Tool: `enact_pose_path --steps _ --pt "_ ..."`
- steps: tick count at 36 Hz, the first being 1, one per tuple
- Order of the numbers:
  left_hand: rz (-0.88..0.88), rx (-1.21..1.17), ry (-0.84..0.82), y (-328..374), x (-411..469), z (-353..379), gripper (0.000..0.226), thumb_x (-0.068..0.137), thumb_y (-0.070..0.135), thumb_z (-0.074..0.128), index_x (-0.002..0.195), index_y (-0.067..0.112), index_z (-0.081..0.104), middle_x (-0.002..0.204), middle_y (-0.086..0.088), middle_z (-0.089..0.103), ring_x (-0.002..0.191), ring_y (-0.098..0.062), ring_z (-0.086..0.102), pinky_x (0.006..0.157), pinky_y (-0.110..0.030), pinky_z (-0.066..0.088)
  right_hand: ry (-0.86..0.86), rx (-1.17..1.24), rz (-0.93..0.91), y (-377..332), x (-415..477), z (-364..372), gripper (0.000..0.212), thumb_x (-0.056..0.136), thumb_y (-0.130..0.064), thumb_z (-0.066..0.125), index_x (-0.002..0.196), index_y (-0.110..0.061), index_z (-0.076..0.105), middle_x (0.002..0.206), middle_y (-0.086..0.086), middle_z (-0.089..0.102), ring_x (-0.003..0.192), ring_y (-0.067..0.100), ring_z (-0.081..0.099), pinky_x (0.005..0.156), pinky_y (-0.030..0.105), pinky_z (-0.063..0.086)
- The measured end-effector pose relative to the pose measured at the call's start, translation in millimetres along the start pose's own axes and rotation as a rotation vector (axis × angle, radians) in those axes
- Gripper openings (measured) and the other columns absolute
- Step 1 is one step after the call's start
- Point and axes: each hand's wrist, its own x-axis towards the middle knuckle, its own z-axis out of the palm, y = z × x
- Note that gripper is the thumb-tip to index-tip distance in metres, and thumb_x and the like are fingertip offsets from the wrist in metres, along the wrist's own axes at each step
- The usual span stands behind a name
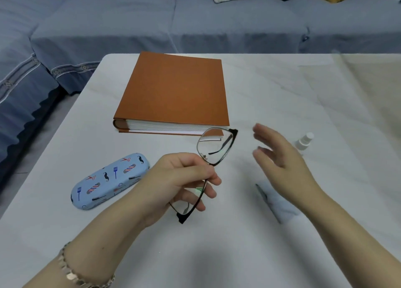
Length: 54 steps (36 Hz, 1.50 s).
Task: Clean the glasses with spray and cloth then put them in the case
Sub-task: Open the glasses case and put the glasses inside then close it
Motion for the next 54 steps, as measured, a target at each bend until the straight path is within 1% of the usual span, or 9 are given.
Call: enact_pose_path --steps 9,12,17,23,33,38,43,46,54 --pt "0.118 0.16 0.167 0 9 -5 0.015 0.073 0.015 0.069 0.059 0.019 0.069 0.09 0.015 0.068 0.079 0.015 0.059 0.075 -0.007 0.04 -0.289 0.544 0.171 -31 5 25 0.037 0.091 0.005 0.037 0.089 -0.019 0.064 0.074 -0.005 0.076 0.076 0.007 0.071 0.081 0.017 0.054" --pt "0.086 0.104 0.147 -7 13 -5 0.015 0.075 0.019 0.068 0.06 0.021 0.07 0.092 -0.002 0.073 0.091 -0.01 0.067 0.088 -0.029 0.048 -0.335 0.636 0.232 -35 1 28 0.034 0.091 0.003 0.037 0.092 -0.014 0.067 0.087 0.001 0.077 0.082 0.013 0.072 0.08 0.02 0.055" --pt "0.049 -0.101 0.206 -12 17 1 0.013 0.082 0.01 0.06 0.074 0.006 0.069 0.084 -0.011 0.074 0.077 -0.019 0.073 0.067 -0.027 0.059 -0.171 0.457 0.249 -36 -6 20 0.034 0.088 0.002 0.047 0.109 -0.02 0.062 0.104 -0.009 0.072 0.097 0.001 0.066 0.088 0.02 0.051" --pt "0.137 -0.442 0.435 -10 29 -8 0.014 0.084 0.011 0.059 0.074 0.007 0.068 0.072 -0.004 0.072 0.068 -0.013 0.071 0.06 -0.025 0.058 -0.203 0.3 0.634 -18 -21 28 0.016 0.089 -0.02 0.051 0.103 -0.013 0.058 0.085 0.01 0.069 0.068 0.019 0.063 0.064 0.026 0.052" --pt "0.079 -0.238 0.349 -28 31 1 0.013 0.081 0.013 0.063 0.077 0.003 0.07 0.076 -0.01 0.072 0.068 -0.015 0.069 0.062 -0.021 0.056 -0.22 0.812 0.656 -28 -11 46 0.031 0.093 -0.018 0.042 0.077 -0.008 0.066 0.082 0.011 0.075 0.074 0.018 0.072 0.063 0.023 0.056" --pt "0.04 0.078 0.314 -38 31 3 0.02 0.083 0.015 0.059 0.066 0.018 0.069 0.074 -0.002 0.066 0.073 -0.011 0.06 0.071 -0.022 0.047 -0.3 0.535 0.53 -27 -7 54 0.026 0.085 -0.026 0.056 0.095 -0.007 0.072 0.096 0.014 0.074 0.091 0.022 0.071 0.082 0.027 0.055" --pt "0.024 0.257 0.137 -34 29 1 0.035 0.084 0.0 0.043 0.073 0.021 0.069 0.063 0.016 0.065 0.057 0.012 0.057 0.058 -0.003 0.041 -0.25 0.408 0.53 -20 -6 62 0.024 0.077 -0.026 0.068 0.095 -0.01 0.071 0.08 0.006 0.075 0.072 0.013 0.071 0.074 0.026 0.056" --pt "-0.009 0.337 0.12 -36 28 -9 0.041 0.084 0.001 0.043 0.064 0.027 0.068 0.073 0.003 0.066 0.067 -0.005 0.056 0.07 -0.017 0.042 -0.283 0.379 0.531 -16 -5 61 0.014 0.076 -0.024 0.07 0.085 -0.013 0.072 0.075 0.005 0.075 0.065 0.011 0.071 0.062 0.019 0.054" --pt "0.136 0.723 0.527 -48 12 -74 0.025 0.085 0.012 0.053 0.105 0.022 0.065 0.108 0.008 0.058 0.101 -0.009 0.055 0.08 -0.014 0.039 -0.125 -0.161 0.365 4 10 64 0.012 0.078 -0.024 0.066 0.079 -0.012 0.07 0.065 0.003 0.065 0.066 0.02 0.064 0.06 0.025 0.044"
